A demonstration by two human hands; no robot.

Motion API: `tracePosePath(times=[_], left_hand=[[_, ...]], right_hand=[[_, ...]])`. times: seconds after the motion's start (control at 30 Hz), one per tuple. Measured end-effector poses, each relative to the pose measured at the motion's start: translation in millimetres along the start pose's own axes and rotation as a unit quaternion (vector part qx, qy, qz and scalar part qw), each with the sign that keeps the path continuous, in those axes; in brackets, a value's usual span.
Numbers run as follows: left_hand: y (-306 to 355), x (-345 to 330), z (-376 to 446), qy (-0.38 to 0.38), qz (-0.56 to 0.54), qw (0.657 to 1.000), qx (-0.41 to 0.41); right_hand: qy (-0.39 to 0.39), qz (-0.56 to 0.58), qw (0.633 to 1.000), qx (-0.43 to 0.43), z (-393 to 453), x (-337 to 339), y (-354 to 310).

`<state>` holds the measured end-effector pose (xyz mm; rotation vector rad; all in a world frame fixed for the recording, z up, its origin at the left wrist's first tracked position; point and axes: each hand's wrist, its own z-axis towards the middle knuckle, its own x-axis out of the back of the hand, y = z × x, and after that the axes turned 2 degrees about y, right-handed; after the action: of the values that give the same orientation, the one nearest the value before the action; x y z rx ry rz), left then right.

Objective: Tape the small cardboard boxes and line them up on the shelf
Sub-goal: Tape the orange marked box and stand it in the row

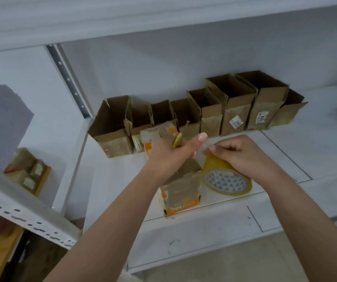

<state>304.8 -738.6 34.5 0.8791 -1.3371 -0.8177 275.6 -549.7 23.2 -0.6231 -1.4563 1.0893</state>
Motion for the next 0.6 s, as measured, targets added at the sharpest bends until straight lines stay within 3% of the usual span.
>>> tracePosePath(times=[0.1,0.33,0.43,0.6], left_hand=[[-2,-3,-2,0.010,-0.004,1.000,-0.028],[-22,24,-24,0.102,-0.003,0.994,-0.026],[-38,32,-39,0.162,0.013,0.987,0.005],[-68,48,-62,0.251,0.016,0.966,0.059]], right_hand=[[-0.027,-0.017,0.999,-0.004,-8,-1,-13],[-0.121,0.106,0.986,-0.037,-7,18,-21],[-0.154,0.080,0.984,-0.039,2,27,-21],[-0.123,-0.059,0.990,-0.046,23,47,-3]])
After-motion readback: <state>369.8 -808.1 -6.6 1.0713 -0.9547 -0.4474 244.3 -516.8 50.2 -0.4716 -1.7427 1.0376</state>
